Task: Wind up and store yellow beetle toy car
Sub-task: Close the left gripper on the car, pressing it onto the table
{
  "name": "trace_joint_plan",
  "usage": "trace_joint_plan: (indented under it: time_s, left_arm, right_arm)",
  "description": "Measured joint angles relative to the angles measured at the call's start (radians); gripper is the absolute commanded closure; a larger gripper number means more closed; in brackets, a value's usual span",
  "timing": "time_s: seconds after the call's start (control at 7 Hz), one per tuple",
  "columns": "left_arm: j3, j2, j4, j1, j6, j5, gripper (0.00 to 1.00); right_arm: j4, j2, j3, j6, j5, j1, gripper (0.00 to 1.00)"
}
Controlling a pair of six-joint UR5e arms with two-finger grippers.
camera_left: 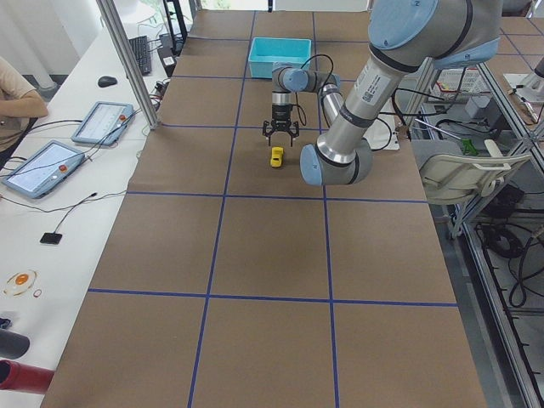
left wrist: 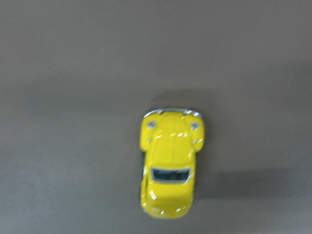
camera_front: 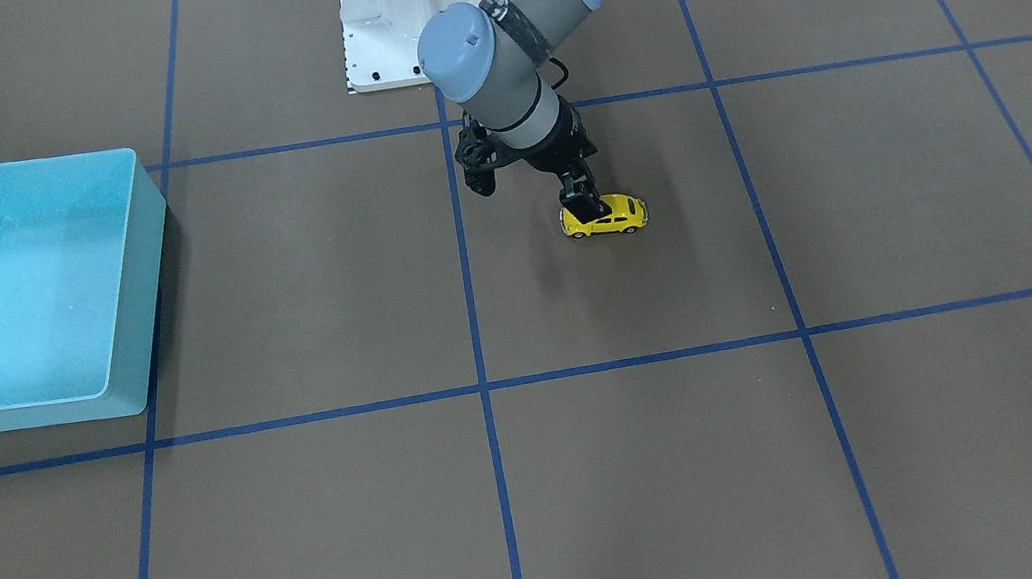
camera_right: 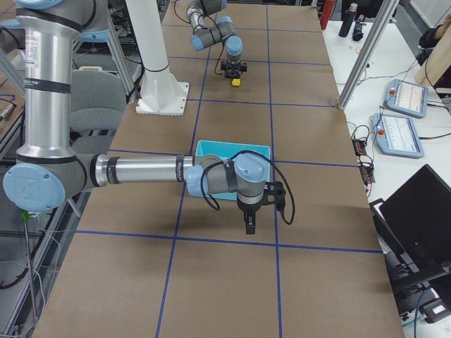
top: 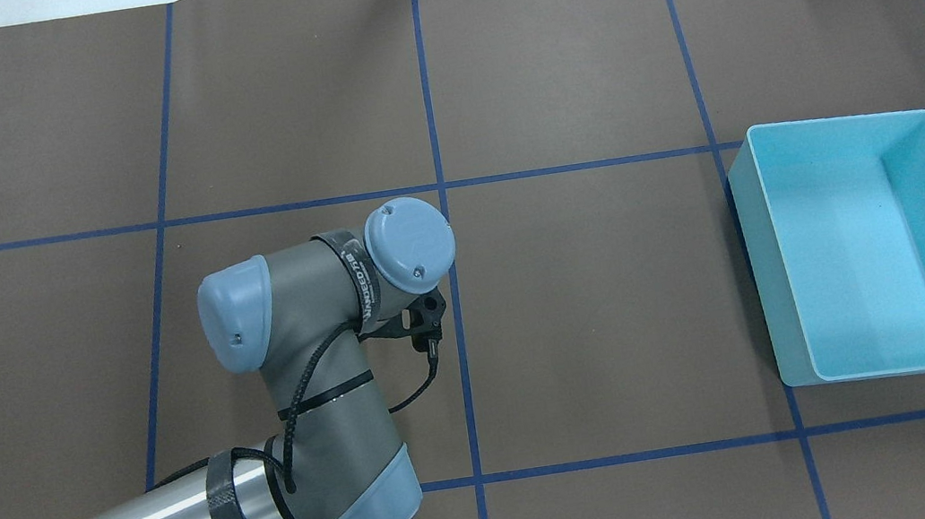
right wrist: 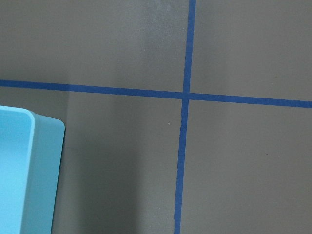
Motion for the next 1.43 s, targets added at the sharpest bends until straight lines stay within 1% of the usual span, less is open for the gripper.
trace_joint_plan:
  time_s: [0.43,0.86,1.14,1.29,1.43]
  left_arm:
    - [0.05,-0.021,-0.02,0.027,-0.036,0.024,0.01]
    - [0.098,-0.044,-0.065,0.028,0.031,0.071,0.03]
    - [0.11,-0.038,-0.078,0.028,0.039,0.077,0.16]
    - [0.113,-0.035,-0.084,0.028,0.04,0.077,0.24]
    - [0.115,-0.033,-0.091,0.028,0.043,0.078,0.25]
  right_arm:
    - [0.0,0.0,0.0,0.0,0.002,-0.001,0.0]
    - [0.0,-0.001,0.0,0.0,0.002,-0.001,0.0]
    - [0.0,-0.001,-0.001,0.0,0.002,-0.001,0.0]
    - [0.0,-0.001,-0.001,0.0,0.002,-0.001,0.0]
    - [0.0,-0.002,-0.002,0.0,0.002,-0.001,0.0]
